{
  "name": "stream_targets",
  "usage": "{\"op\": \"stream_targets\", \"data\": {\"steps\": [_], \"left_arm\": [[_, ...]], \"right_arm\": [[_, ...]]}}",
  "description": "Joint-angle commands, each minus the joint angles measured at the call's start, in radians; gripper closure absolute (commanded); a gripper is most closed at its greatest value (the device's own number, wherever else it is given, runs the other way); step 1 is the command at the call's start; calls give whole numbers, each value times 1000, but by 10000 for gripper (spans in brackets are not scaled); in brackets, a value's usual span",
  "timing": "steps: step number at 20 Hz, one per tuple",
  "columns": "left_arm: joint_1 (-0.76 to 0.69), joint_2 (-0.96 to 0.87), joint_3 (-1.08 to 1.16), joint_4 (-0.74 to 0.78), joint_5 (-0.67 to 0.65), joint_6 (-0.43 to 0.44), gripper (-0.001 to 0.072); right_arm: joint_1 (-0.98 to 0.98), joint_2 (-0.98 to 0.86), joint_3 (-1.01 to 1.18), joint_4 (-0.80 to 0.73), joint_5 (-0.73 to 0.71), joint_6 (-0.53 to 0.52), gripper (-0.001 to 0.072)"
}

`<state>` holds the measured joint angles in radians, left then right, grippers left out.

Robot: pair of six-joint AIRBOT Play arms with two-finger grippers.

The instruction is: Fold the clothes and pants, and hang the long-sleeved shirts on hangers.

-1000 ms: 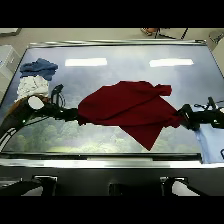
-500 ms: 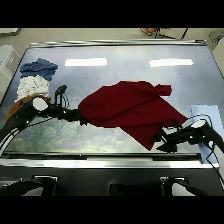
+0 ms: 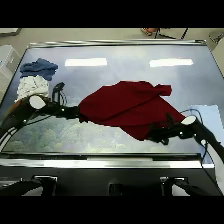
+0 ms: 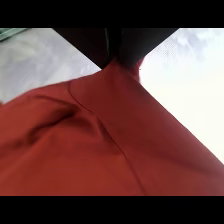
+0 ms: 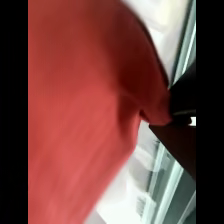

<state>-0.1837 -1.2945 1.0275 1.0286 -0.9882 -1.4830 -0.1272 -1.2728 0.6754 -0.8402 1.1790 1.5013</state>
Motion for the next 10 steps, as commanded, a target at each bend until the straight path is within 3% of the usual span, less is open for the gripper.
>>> {"op": "stream_targets", "data": {"steps": [1,7,10], "left_arm": [[37,47,139,0,-17,62,684],[75,167,911,-2,-14,96,684],[75,228,1192,-29,24,96,683]], "right_arm": [[9,70,285,-113,46,-2,678],[9,196,1262,-477,-90,-29,676],[10,279,1458,-513,-153,-22,676]]}}
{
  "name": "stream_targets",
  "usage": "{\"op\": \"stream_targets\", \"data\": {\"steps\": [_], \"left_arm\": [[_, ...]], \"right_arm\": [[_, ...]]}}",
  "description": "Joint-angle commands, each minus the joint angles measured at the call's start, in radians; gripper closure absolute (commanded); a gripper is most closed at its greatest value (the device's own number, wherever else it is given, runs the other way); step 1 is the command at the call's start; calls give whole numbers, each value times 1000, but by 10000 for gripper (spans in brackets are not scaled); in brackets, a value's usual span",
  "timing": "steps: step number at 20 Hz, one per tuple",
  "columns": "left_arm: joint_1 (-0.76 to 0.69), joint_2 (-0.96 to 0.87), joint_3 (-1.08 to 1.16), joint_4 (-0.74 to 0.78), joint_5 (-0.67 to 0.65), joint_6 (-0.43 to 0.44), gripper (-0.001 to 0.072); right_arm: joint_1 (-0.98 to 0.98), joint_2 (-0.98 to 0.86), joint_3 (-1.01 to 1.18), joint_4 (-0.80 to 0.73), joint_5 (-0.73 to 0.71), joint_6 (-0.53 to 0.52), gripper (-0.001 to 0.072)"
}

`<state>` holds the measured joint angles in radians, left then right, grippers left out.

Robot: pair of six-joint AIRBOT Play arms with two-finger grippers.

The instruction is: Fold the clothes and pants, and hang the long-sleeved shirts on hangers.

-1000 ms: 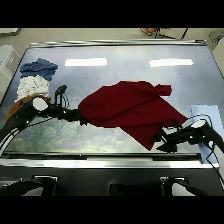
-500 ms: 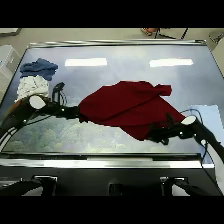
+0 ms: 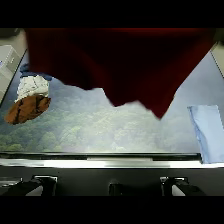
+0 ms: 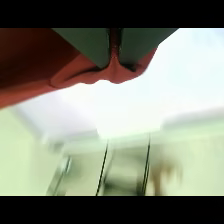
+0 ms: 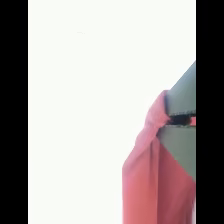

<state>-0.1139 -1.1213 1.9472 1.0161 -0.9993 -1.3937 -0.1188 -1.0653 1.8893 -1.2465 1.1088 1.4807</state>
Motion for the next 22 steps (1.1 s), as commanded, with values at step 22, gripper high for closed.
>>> {"op": "stream_targets", "data": {"steps": [22], "left_arm": [[74,-294,-441,169,113,-91,682]], "right_arm": [[4,-401,-404,-6,-105,308,676]]}}
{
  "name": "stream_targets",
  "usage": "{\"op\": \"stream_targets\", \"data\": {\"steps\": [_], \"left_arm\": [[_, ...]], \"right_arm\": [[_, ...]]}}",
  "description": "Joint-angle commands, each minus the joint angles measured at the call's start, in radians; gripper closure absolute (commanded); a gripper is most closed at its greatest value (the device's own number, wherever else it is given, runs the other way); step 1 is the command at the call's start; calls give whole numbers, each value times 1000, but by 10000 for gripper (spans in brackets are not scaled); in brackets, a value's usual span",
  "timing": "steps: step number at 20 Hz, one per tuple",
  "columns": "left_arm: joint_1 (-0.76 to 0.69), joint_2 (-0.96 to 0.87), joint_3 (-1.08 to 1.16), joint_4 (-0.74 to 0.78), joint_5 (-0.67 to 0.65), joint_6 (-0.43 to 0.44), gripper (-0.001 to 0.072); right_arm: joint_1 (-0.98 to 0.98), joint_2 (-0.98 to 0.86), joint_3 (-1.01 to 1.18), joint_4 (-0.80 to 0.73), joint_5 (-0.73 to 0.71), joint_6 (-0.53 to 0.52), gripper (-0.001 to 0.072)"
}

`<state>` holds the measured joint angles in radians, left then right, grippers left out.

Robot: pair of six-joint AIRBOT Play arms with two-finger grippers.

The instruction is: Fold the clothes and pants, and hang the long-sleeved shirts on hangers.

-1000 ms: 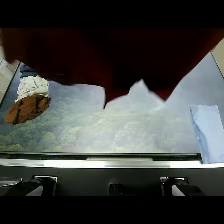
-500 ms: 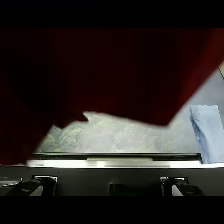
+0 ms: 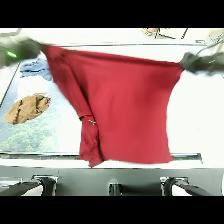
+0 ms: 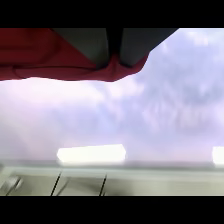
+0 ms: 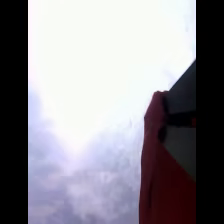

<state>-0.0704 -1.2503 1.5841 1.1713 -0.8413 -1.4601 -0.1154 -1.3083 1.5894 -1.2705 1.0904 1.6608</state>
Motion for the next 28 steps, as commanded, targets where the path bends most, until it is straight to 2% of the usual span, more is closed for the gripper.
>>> {"op": "stream_targets", "data": {"steps": [1,3,5,7,8,9,10,11,12,14,16,17,19,23,28], "left_arm": [[35,-220,-77,9,-91,-51,681],[35,-318,-78,-31,-209,-86,680],[26,-388,-78,-85,-317,-85,679],[19,-433,-78,-108,-403,-86,636],[19,-437,-77,-107,-427,-85,560],[29,-433,-74,-107,-455,-85,313],[48,-427,-62,-106,-513,-72,-13],[78,-421,-50,-105,-584,-35,-3],[115,-408,-55,-102,-664,-10,-2],[177,-370,-111,-96,-745,-8,-1],[201,-287,-281,-96,-690,6,2],[199,-240,-392,-99,-639,18,8],[183,-150,-626,-118,-522,47,189],[135,-77,-845,-251,-405,180,198],[16,-94,-859,-254,-328,181,200]], "right_arm": [[0,-207,-105,53,-65,154,676],[1,-287,-105,138,-18,161,676],[1,-343,-105,198,18,160,676],[0,-364,-104,219,34,159,675],[-3,-360,-100,219,36,158,675],[-19,-351,-82,219,52,157,647],[-47,-337,-61,219,81,139,495],[-91,-319,-38,215,139,65,240],[-145,-299,-26,198,226,-4,83],[-247,-281,-43,112,440,-29,85],[-313,-254,-168,32,566,-84,85],[-330,-231,-256,28,557,-101,85],[-336,-192,-421,29,496,-142,84],[-336,-182,-558,77,426,-161,84],[-336,-183,-563,91,389,-161,84]]}}
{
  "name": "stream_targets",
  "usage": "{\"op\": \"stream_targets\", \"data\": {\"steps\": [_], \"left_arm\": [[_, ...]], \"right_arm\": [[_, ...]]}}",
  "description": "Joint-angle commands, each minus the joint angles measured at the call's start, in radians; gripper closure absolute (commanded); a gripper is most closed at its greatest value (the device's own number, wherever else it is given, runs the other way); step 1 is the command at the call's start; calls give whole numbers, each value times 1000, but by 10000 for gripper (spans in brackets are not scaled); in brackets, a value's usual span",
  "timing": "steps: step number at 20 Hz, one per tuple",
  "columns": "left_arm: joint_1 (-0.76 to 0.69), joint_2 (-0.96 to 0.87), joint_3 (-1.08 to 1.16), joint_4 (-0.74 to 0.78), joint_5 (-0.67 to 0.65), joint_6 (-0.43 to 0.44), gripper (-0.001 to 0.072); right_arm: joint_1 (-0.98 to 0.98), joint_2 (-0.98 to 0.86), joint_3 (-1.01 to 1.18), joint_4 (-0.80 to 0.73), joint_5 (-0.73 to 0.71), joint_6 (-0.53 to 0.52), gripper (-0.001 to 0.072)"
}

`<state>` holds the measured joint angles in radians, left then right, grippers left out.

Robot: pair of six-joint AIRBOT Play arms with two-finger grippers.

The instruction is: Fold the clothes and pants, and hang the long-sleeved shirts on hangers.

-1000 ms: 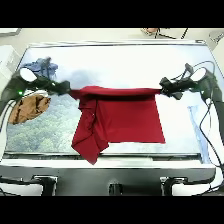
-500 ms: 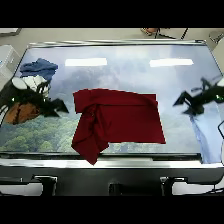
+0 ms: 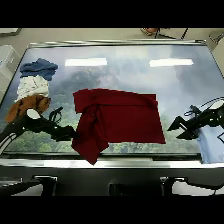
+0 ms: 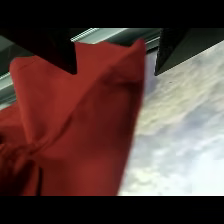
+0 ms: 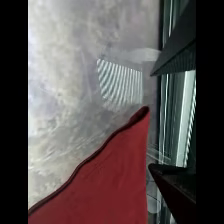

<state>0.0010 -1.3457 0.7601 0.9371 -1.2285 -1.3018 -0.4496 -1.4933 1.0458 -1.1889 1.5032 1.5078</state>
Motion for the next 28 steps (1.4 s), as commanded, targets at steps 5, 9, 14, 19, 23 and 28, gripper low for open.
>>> {"op": "stream_targets", "data": {"steps": [5,9,14,19,23,28], "left_arm": [[-101,-56,-34,-11,62,5,441],[-101,-45,-19,-11,47,5,683],[-101,-9,10,-21,40,1,683],[-96,35,34,-22,39,1,683],[-32,149,217,-22,14,1,683],[164,360,824,-22,58,-98,683]], "right_arm": [[0,2,-54,14,-67,-7,85],[0,-4,-103,73,-106,-39,150],[84,-9,-154,135,-182,-51,153],[245,-27,-143,126,-143,-32,589],[234,55,62,121,-62,-50,678],[137,330,659,88,-242,-41,676]]}}
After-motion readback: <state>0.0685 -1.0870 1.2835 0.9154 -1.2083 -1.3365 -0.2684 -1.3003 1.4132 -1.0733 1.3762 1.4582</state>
